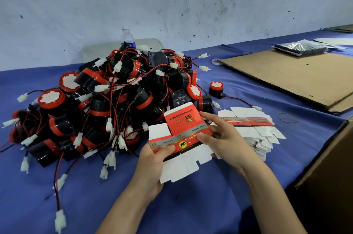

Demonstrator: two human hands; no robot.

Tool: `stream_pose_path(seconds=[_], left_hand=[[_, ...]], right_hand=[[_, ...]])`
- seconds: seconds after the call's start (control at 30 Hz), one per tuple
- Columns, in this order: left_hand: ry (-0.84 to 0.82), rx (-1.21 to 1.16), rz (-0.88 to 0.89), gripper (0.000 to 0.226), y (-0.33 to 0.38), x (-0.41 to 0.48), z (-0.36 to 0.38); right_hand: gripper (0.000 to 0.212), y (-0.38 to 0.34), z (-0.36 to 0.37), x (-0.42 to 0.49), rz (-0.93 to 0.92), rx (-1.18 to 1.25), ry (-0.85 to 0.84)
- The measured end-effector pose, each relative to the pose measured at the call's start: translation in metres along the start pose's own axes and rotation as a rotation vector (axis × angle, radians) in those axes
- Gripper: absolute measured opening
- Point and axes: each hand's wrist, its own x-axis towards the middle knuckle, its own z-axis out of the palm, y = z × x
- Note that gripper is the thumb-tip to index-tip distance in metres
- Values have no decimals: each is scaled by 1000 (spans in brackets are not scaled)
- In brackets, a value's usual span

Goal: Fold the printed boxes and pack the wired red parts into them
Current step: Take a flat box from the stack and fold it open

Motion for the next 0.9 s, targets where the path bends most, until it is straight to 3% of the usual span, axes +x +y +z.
stream_pose_path(seconds=[0.17,0.33,0.43,0.53,0.63,0.77,0.9], left_hand=[[-49,-256,-85,58,8,-1,0],[-222,-292,-71,41,9,-4,0],[-273,-355,-119,52,9,-5,1],[-270,-290,-165,66,8,-6,0],[-314,-247,-138,70,7,-6,-2],[-303,-184,-160,52,2,-1,0],[-206,-45,-181,32,-6,6,-14]], right_hand=[[41,-8,-10,-5,34,311,-65],[35,-11,-10,-8,1,351,-121],[36,-12,-3,-10,-41,186,-107],[71,-16,-2,-14,-226,-165,-77],[82,-24,-1,-22,-425,-392,-232],[94,-31,6,-33,-449,-628,-316],[99,-36,13,-37,-513,-735,-272]])
